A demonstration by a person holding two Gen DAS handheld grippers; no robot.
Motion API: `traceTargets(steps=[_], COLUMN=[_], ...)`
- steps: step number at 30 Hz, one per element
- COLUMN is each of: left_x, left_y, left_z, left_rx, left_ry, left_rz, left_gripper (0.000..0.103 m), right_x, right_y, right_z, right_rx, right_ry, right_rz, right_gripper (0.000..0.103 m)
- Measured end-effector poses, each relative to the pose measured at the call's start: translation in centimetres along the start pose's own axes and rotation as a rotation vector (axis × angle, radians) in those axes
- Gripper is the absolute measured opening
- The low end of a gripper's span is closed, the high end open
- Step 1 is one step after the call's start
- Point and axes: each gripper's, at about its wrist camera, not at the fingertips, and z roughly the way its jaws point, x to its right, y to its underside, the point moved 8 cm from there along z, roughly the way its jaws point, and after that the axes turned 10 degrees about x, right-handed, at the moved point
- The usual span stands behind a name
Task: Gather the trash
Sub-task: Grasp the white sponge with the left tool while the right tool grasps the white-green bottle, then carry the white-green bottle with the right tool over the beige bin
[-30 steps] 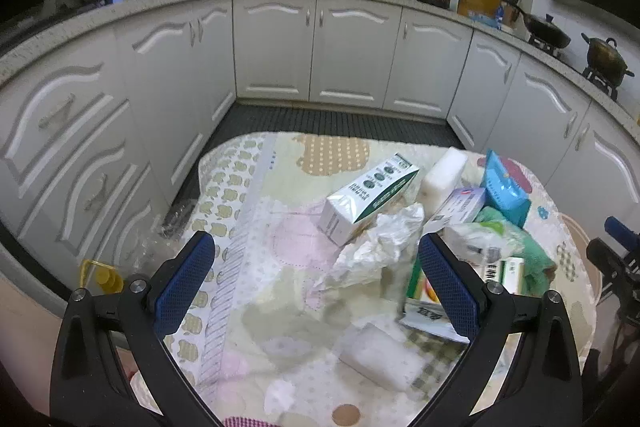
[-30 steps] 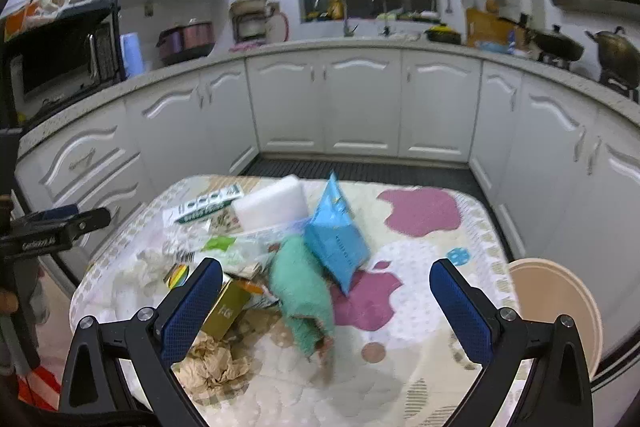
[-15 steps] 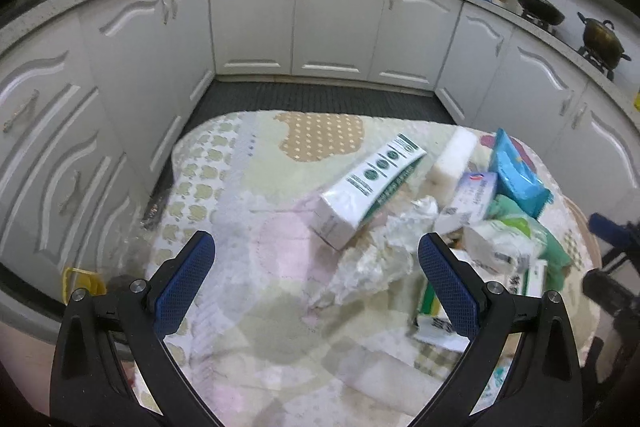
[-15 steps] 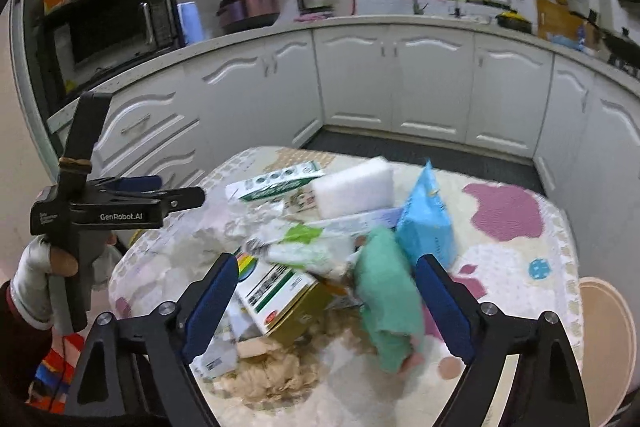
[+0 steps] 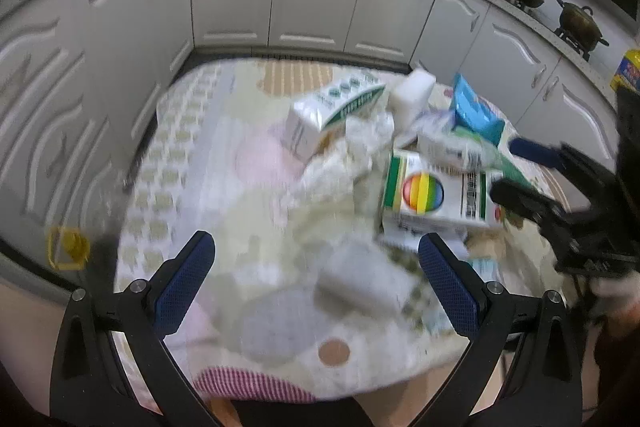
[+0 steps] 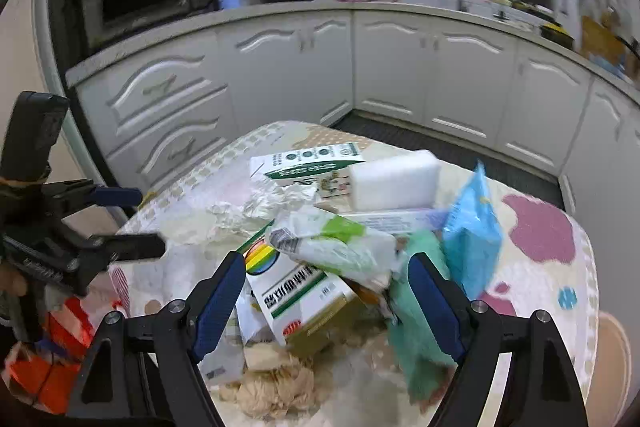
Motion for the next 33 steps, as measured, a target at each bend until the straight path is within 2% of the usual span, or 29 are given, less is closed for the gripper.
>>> traceTargets(steps=[5, 8, 10, 12, 14, 15, 17, 20, 23, 33], left_x=[-0.2, 0.0, 0.3, 0.5, 0.7, 0.8, 1.0, 1.4, 2.0, 1.9], left_y=[1.9, 2.3, 2.3, 2.4, 2.8, 3.0, 3.1, 2.8, 2.7, 0.5], left_z=[0.9, 1.8, 2.3, 3.0, 3.8, 4.1, 4.1, 3.9, 3.4, 0.0], left_rx=[-0.051, -0.065, -0.066, -0.070, -0.100, -0.115, -0.107, -0.102, -0.101, -0.022], left_ry=[0.003, -0.007, 0.002, 0.001, -0.001, 0.009, 0.068, 0.093, 0.084, 0.085], left_rz=[-0.094, -0.119, -0.136, -0.142, -0.135, -0.137, -0.169, -0.162, -0.120, -0.093], left_gripper=[0.101, 0.101, 0.101, 0.095, 0.076, 0.073, 0.059, 0.043, 0.038, 0.035], right_x=[-0.5, -0.4, -0.1, 0.1, 0.3, 0.4, 0.6, 0.9, 1.0, 1.0], right_y=[0.0, 0.2, 0.4, 0.3, 0.0, -0.2, -0.6, -1.0, -1.2, -2.6], right_z=[2.4, 3.2, 3.5, 3.4, 3.0, 2.7, 2.0, 1.2, 0.5, -4.7], right_rx=[-0.037, -0.053, -0.057, -0.043, -0.025, -0.014, 0.010, 0.034, 0.049, 0.137], right_ry=[-0.008, -0.019, -0.017, -0.023, -0.024, -0.024, -0.021, -0.009, -0.016, -0.025], right_rz=[-0.078, -0.089, -0.084, -0.065, -0.039, -0.030, -0.016, 0.005, 0.042, 0.119], right_gripper=[0.081, 0.059, 0.052, 0.040, 0.030, 0.025, 0.018, 0.015, 0.014, 0.013])
